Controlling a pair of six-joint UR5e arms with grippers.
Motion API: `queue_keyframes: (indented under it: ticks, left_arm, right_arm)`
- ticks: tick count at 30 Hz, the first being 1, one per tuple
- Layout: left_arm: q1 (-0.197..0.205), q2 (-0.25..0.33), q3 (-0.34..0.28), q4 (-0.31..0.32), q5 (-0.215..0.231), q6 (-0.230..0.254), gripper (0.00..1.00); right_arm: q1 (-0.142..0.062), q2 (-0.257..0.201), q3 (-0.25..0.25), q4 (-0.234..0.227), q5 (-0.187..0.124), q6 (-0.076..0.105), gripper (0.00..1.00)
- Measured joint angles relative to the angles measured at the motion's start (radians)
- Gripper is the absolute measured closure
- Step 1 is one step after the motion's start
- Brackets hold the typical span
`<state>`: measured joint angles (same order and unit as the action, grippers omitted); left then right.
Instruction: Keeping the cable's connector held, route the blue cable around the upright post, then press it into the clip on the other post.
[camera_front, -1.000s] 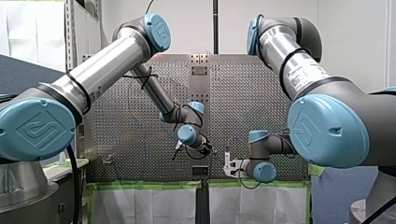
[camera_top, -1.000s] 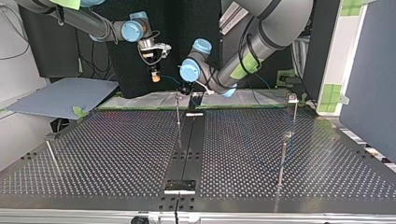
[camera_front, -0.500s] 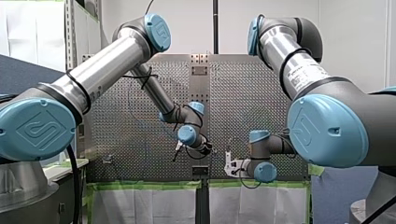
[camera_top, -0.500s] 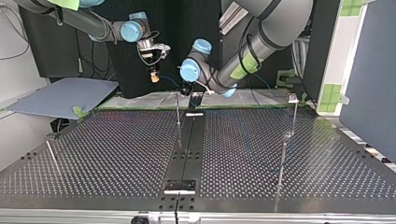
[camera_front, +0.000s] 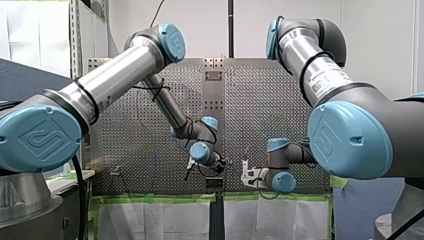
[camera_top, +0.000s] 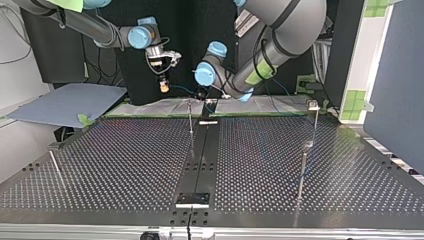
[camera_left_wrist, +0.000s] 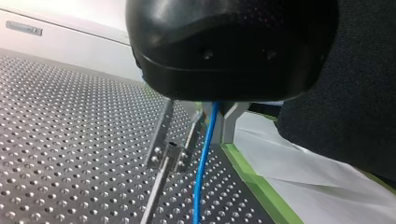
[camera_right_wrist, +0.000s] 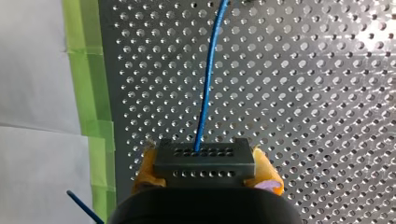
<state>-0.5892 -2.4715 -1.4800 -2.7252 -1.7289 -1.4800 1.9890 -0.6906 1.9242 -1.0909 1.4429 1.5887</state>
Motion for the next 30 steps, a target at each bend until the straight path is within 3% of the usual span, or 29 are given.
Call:
queue_keyframes:
  ticks: [11, 17, 30]
  left_arm:
    - [0.007, -0.012, 0.000, 0.064, -0.004, -0.021, 0.98]
    - [0.013, -0.011, 0.000, 0.085, -0.017, -0.029, 0.98]
    - [0.026, -0.012, 0.000, 0.102, -0.049, -0.049, 0.98]
  right_arm:
    - [-0.008, 0.002, -0.038, 0.001, -0.011, 0.003, 1.00]
    - [-0.010, 0.010, -0.058, 0.003, -0.034, 0.004, 1.00]
    - [-0.028, 0.031, -0.126, 0.109, -0.052, -0.006, 1.00]
